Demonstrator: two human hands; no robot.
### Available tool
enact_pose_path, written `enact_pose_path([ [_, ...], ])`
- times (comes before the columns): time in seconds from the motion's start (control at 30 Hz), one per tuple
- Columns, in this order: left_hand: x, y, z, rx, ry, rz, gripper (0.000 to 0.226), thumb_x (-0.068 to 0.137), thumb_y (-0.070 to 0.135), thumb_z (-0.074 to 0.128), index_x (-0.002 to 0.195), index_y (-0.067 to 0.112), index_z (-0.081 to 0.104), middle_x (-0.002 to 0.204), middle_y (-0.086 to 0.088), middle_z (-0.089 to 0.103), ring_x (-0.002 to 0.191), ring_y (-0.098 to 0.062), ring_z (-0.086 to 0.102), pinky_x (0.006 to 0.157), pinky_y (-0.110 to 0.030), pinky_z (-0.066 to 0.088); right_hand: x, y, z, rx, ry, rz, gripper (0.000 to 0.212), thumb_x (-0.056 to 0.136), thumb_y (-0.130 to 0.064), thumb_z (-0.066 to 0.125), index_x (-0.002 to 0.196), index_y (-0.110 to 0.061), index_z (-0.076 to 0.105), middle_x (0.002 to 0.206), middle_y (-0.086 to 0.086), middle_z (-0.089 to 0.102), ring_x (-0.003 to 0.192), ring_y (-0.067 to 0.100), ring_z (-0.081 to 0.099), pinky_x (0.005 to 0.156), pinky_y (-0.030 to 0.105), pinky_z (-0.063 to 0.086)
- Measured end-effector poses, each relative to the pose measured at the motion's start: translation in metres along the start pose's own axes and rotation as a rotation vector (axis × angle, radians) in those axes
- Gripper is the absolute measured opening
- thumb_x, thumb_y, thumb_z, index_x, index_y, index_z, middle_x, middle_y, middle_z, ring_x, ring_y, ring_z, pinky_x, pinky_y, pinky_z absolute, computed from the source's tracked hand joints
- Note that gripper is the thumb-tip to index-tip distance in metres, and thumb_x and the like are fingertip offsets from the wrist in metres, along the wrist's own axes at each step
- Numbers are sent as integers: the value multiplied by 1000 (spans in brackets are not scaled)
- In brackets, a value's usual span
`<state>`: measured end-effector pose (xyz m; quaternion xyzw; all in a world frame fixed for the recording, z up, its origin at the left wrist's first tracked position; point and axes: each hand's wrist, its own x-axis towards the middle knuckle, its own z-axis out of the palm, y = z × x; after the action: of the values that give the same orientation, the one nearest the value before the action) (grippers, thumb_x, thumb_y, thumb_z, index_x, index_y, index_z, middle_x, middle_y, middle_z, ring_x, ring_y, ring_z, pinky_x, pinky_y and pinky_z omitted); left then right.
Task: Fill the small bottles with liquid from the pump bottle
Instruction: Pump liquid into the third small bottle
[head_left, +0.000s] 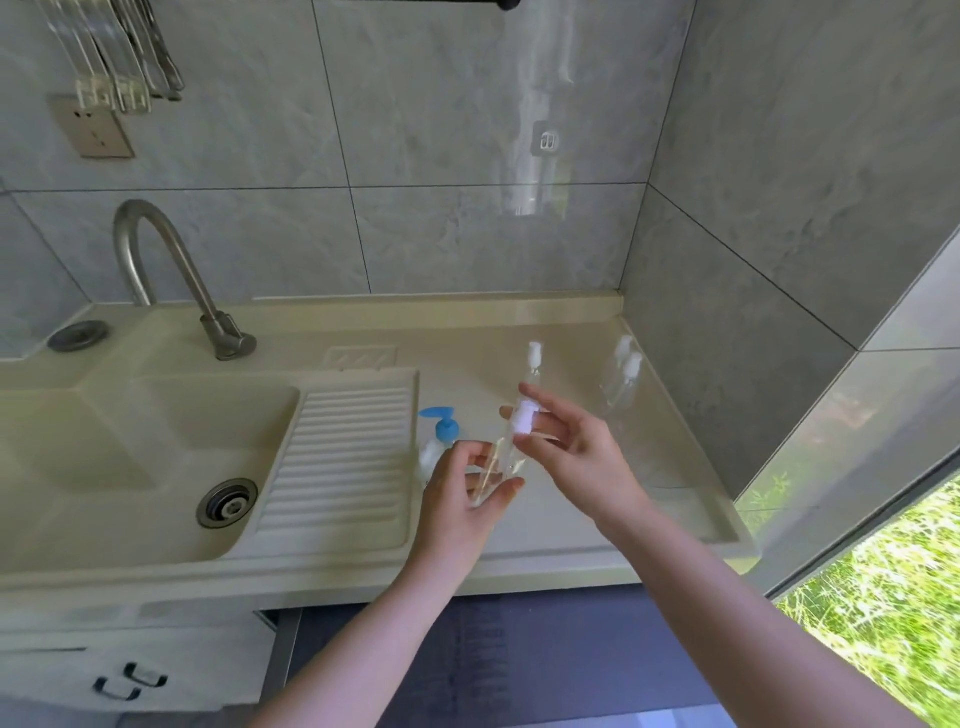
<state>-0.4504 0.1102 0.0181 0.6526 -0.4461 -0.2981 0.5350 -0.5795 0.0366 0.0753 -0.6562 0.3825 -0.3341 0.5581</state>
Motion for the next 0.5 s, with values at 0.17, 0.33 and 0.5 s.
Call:
enact_pose_path([
  [0.17,-9,4,0,-5,4,-20,32,83,30,77,106,27,55,106,17,62,89,5,62,78,-14,46,-5,-11,11,-77,108,40,81,75,-45,83,142,-40,38,120,-17,55,105,-1,60,81,17,49],
  [0.33,-16,3,0,-61,19,-59,32,83,31,76,106,28,55,107,13,62,89,6,61,76,-15,46,-4,-8,17,-200,188,-63,71,74,-29,86,132,-34,46,96,-6,65,91,3,64,84,19,52],
  [0.5,-19,3,-2,-86,37,-67,31,83,27,77,105,26,55,105,12,64,88,8,61,73,-8,44,-6,-18,18,-9,16,3,78,91,-18,66,152,-40,23,111,-12,73,107,2,64,90,20,48],
])
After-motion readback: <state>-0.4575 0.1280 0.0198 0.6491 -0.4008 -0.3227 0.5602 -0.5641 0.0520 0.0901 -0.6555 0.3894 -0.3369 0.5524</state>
